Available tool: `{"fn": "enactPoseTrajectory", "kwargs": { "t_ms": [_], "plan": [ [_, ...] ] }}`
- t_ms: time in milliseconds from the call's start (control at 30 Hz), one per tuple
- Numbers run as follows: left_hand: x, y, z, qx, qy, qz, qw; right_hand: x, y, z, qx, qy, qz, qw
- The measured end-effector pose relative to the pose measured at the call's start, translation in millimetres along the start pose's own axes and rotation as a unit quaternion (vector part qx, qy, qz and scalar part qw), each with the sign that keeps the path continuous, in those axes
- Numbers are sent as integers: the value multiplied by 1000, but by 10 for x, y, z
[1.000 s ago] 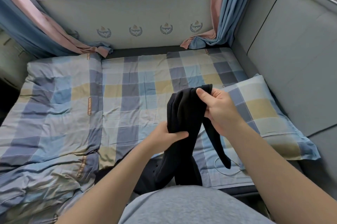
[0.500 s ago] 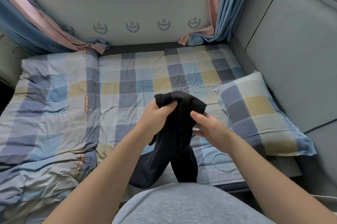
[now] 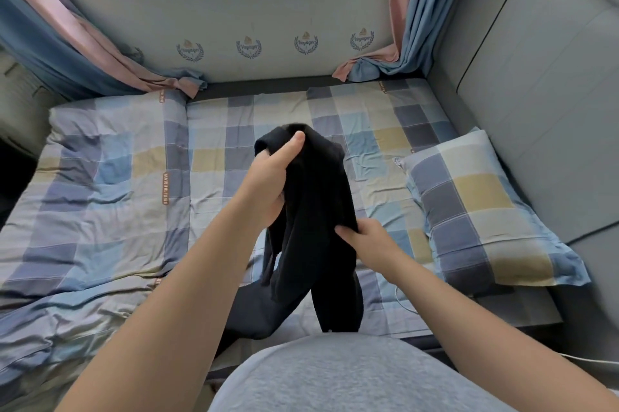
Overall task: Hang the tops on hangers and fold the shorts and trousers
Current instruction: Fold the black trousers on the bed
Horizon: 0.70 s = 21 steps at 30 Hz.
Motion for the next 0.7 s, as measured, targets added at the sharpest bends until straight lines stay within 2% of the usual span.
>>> {"fn": "enactPoseTrajectory", "kwargs": {
  "t_ms": [133, 267, 367, 433, 533, 600, 700],
  "plan": [
    [273, 39, -14, 74, -15, -98, 992, 228, -86, 29, -42, -33, -92, 994],
    [803, -8, -28, 85, -61, -192, 976, 398, -210, 44, -76, -52, -141, 986],
    [1103, -21, -11, 98, -62, -235, 965, 427, -312, 49, -84, -56, -145, 984],
    [1177, -40, -31, 83, -39, -269, 959, 416, -366, 56, -92, -57, -132, 985],
    [1219, -104, -79, 14, 13, -363, 932, 416, -440, 69, -113, -55, -149, 981],
    [1238, -178, -94, -26, 34, -357, 933, 463, -497, 65, -120, -54, -178, 975],
    [1242, -209, -97, -27, 34, -324, 945, 569, -623, 48, -126, -55, -191, 972]
  ]
}}
Point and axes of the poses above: each hand's wrist, its own z-axis away from the middle knuckle, its own y-axis out of the palm, x = y × z, the point moved 9 cm from there along -z, towards the middle knuckle, and after that the axes turned 8 degrees about -y, right-handed, at the moved point
